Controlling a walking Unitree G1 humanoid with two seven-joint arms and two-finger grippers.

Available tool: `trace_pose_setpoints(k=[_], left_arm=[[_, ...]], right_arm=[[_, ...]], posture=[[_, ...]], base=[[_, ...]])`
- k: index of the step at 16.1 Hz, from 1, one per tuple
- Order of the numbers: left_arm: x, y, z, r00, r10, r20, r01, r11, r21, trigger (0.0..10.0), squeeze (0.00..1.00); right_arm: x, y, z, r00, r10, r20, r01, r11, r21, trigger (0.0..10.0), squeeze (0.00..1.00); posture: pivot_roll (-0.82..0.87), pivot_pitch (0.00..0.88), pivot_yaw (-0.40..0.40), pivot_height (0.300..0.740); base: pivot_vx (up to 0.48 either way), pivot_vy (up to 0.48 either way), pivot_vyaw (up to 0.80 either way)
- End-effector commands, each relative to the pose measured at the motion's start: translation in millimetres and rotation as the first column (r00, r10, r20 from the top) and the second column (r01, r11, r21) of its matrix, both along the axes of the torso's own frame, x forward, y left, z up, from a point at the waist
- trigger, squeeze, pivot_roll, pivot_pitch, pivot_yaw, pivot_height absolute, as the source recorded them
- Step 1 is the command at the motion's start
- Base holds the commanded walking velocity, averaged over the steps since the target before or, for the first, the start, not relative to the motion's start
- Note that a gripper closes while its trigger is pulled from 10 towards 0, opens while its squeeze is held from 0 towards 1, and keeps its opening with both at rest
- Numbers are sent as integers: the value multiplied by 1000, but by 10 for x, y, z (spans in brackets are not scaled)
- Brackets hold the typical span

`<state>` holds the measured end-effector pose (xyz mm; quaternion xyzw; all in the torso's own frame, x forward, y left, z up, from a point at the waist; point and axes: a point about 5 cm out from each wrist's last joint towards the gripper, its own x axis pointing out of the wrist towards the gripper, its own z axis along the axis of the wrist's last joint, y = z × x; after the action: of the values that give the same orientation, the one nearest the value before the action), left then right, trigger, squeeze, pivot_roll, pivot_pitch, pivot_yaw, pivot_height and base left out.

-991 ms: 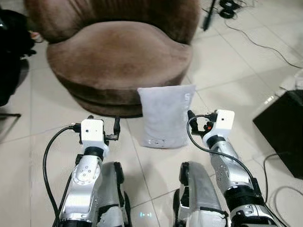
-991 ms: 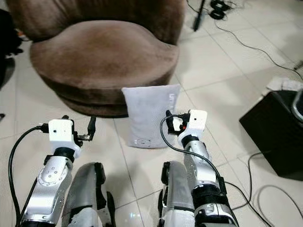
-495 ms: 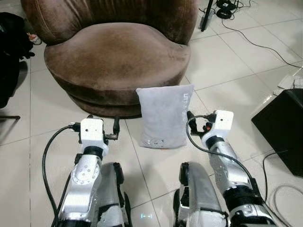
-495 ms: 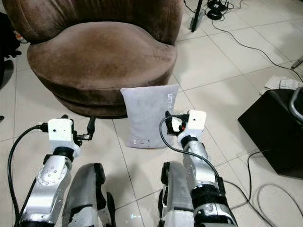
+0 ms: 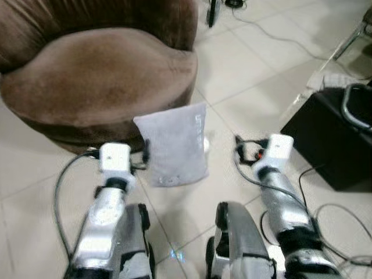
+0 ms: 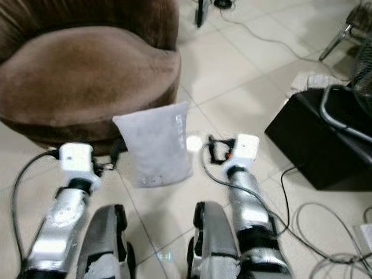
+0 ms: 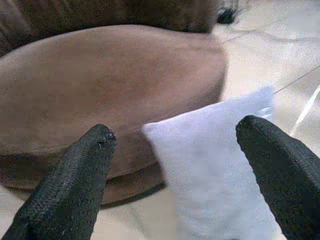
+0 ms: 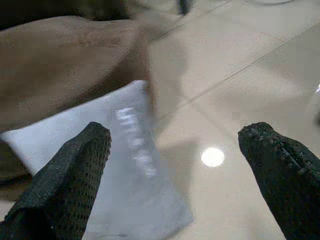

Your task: Move the pillow to the sofa from floor

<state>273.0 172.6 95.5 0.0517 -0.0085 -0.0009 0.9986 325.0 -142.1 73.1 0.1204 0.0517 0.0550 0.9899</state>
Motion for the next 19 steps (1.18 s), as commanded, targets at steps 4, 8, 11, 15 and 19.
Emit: trace_pose_setpoints(k=[4,8,11,15,19], left_arm=[[-23,-39,-10,1000,-2,1,2,1000,-11,10000,0],[-40,-29,-13,1000,2,1,-2,1000,-12,10000,0],[-59,-19,-15,1000,5,1,-5,1000,-10,10000,0],[-68,-21,-24,1000,0,-2,0,1000,-8,10000,0],[-62,-38,-21,1000,-12,-2,12,1000,-6,10000,0]], right_arm=[[-35,-81,-65,1000,-6,-27,5,1000,-15,10000,0],[-40,-26,-63,999,40,-21,-41,997,-63,10000,0],[-36,-37,-64,999,26,-23,-26,999,-33,10000,0],[-47,-50,-84,999,25,-27,-26,999,-39,10000,0],[-57,-63,-92,999,31,-26,-32,997,-75,10000,0]], posture=[[38,215,-23,563],[45,220,-30,563],[50,215,-32,563],[46,206,-26,563],[46,196,-23,563]], base=[[277,0,0],[274,0,600],[271,0,0],[263,0,0],[265,0,400]])
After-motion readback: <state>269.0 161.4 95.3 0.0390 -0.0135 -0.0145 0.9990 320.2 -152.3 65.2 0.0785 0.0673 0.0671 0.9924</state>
